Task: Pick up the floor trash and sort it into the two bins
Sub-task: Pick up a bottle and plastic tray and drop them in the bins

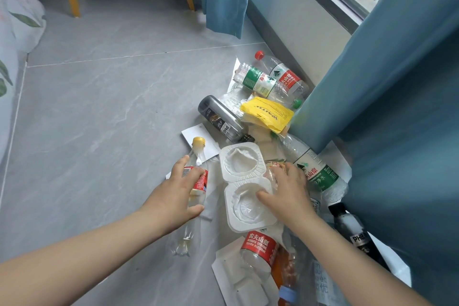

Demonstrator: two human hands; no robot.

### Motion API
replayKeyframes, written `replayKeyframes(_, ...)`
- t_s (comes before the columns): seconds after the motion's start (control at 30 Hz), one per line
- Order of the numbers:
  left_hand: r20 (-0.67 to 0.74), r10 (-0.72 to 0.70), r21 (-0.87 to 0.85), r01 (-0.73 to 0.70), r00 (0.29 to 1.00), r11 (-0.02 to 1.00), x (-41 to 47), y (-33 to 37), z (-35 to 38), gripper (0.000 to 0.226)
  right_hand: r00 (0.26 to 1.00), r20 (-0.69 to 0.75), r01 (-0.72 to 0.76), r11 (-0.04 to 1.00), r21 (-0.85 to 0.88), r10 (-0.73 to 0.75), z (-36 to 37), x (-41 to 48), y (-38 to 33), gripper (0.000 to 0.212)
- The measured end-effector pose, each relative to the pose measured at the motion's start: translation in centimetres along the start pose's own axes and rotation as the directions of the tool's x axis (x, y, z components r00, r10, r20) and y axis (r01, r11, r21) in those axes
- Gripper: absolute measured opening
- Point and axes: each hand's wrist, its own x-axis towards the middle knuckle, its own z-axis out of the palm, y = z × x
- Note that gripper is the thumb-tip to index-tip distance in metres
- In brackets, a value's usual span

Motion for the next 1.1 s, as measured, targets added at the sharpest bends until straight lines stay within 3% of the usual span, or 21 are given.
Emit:
replayKeyframes(0.2, -0.003, 0.003, 0.004, -0.003, 1.000, 1.000, 0.0, 0.0, 0.1, 0.070, 0.991, 0.117, -0.081, 0.982, 0.172, 0.061, 0.3, 0.7, -0.1, 0.098)
replayKeyframes(0.33, -0.007, 0.001, 0.011, -0.001, 1.000, 1.000, 0.0, 0.1, 0.1, 0.071, 0.990, 0.125, -0.098, 0.945, 0.312, 0.061, -0.2, 0.6, -0.5, 0.078)
replayKeyframes(0.47, -0.002, -0.006, 0.017, 0.006, 1.000, 1.000, 0.0, 0.2, 0.0, 0.070, 0.993, 0.107, -0.098, 0.892, 0.442, 0.056, -0.6, 0.0, -0.6, 0.084)
replayKeyframes(0.63, -0.014, -0.011, -0.019, 0.011, 1.000, 1.000, -0.3, 0.3, -0.2, 0.074, 1.000, -0.015, 0.007, 0.887, 0.461, -0.001, -1.7, -1.1, -0.7, 0.085)
replayKeyframes(0.87, 0.012, -0.186, -0.330, 0.179, 0.983, 0.927, -1.0, 0.7, -1.3, 0.114, 0.992, -0.108, 0.103, 0.900, 0.424, -0.063, -5.1, -1.7, -1.9, 0.086)
replayKeyframes(1.1, -0.095, -0.277, -0.573, 0.176, 0.956, 0.801, 0.3, 2.8, -5.6, 0.107, 0.984, -0.143, 0.157, 0.885, 0.439, -0.104, -9.1, -0.6, -4.4, 0.086)
